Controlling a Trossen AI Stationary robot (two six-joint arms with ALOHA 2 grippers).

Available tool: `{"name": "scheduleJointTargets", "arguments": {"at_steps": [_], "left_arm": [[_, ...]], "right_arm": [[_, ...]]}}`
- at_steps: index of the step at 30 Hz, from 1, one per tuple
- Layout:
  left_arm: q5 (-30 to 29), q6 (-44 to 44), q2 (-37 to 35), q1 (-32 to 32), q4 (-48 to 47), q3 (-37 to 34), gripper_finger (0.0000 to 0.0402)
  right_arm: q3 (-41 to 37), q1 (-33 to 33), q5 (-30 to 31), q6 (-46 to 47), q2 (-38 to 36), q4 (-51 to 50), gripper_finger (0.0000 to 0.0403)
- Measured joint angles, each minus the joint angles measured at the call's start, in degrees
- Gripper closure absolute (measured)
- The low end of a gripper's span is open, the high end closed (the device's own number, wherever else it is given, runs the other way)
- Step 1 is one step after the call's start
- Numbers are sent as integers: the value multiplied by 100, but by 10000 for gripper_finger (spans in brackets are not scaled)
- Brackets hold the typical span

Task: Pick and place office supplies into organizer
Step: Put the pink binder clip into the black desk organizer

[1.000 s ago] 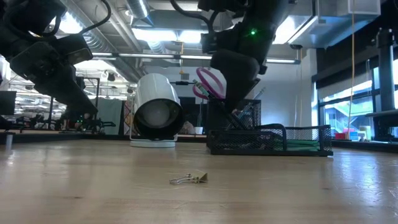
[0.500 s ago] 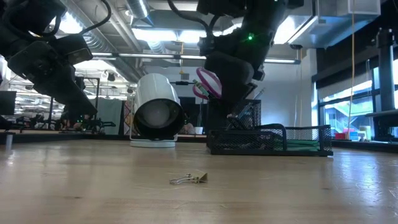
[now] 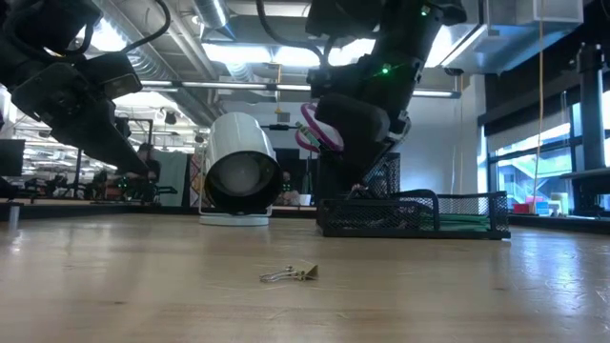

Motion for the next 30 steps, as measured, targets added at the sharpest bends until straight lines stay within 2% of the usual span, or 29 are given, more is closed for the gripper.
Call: {"name": "scheduleJointTargets", "arguments": {"at_steps": [14, 30], "left_arm": [[0, 0, 0, 0, 2, 0, 286], [0, 0, 0, 0, 2, 0, 286]], "right_arm": [[2, 0, -141, 1, 0, 1, 322], [2, 0, -141, -3, -2, 1, 320]]}}
